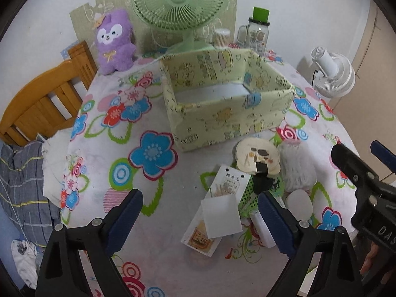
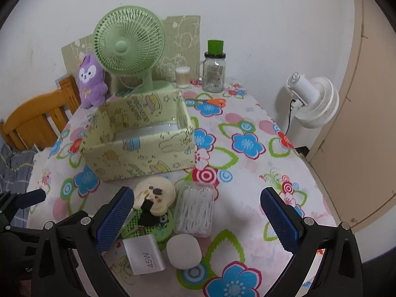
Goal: Organize rigid objects
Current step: 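Move both tools toward the white chargers beside the cream case, then grasp the white adapter with the left tool while the right grasps the larger white charger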
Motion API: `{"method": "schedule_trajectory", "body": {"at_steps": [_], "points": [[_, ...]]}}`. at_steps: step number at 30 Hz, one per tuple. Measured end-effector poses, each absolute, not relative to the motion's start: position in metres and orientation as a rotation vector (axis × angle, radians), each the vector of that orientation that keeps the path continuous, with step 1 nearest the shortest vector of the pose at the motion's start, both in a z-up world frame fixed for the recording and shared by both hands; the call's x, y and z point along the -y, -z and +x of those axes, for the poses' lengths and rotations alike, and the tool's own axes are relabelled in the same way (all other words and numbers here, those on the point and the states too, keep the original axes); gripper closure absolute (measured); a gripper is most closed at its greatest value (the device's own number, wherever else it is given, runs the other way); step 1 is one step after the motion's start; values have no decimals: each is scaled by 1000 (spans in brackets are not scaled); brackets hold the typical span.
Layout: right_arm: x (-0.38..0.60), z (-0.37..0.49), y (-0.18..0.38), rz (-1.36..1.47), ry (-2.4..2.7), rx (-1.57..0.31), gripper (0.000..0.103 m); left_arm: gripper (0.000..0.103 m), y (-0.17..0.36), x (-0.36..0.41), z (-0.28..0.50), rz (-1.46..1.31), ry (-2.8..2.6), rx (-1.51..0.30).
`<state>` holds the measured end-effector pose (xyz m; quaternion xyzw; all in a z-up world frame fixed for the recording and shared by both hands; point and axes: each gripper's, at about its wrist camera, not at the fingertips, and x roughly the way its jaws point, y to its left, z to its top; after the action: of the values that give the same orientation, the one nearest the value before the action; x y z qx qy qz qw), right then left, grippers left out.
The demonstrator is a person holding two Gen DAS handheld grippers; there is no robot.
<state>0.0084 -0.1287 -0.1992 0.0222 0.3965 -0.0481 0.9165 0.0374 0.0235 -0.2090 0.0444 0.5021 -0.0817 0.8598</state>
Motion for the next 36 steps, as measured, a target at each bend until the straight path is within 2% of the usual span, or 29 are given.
{"method": "schedule_trajectory", "body": {"at_steps": [14,27,29,33,36], "points": [[122,7,227,35,74,-852,0,16,234,-17,39,148,210,-1070],[120,4,242,43,85,-875,0,32,256,-17,41,114,220,-1104],[121,4,243,51,89,-877,0,35,257,-18,41,102,230,-1104],[120,4,249,34,90,-892,0,54,259,-17,43,82,261,-1109],[119,3,251,35,88,-895,0,55,259,-17,43,77,263,-1108]]}}
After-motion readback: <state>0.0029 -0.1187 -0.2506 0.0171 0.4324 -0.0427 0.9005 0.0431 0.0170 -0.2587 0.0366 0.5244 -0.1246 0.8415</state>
